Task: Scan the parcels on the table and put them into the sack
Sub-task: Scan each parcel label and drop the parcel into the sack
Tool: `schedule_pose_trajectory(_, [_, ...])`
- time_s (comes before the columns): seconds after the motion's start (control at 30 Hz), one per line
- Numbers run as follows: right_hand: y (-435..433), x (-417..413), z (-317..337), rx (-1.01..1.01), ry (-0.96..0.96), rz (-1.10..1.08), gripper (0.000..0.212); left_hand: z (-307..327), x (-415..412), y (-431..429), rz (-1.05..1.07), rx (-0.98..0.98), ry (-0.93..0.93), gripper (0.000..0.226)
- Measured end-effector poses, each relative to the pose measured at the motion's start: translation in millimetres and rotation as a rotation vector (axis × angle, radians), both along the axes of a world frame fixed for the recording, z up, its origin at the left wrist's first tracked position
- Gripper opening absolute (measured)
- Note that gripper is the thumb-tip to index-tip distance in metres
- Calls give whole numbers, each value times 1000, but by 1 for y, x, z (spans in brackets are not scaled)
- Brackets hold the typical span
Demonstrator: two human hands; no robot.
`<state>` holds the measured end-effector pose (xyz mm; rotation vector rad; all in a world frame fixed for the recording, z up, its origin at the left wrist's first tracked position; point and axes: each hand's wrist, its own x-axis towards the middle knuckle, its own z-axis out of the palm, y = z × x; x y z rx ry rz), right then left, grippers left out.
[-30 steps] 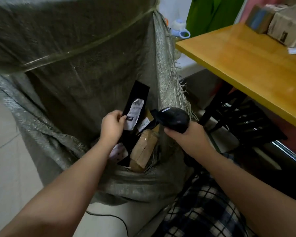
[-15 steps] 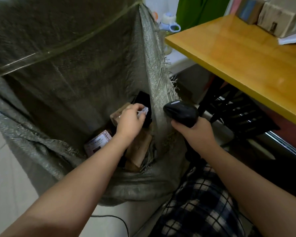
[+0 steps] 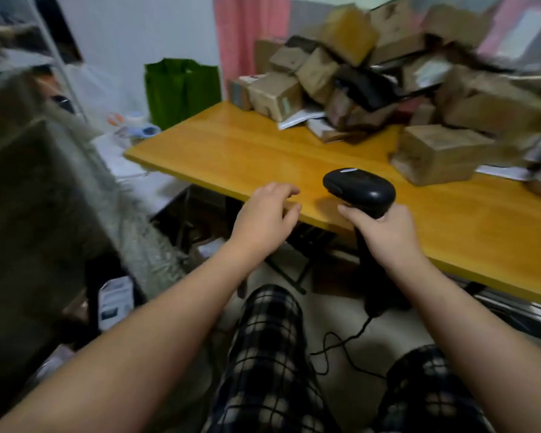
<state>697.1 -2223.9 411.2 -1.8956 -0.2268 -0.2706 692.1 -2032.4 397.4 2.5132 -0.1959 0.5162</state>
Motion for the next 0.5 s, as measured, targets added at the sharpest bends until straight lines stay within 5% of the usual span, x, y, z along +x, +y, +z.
schedule_pose_trajectory(0.27, [-128,20,34,43,-25,-328,24,45,88,-134,-241,254,-59,41])
schedule_pose_trajectory(0.5, [-171,50,47,112,28,-425,17,64,179,-203,-176,443,94,80])
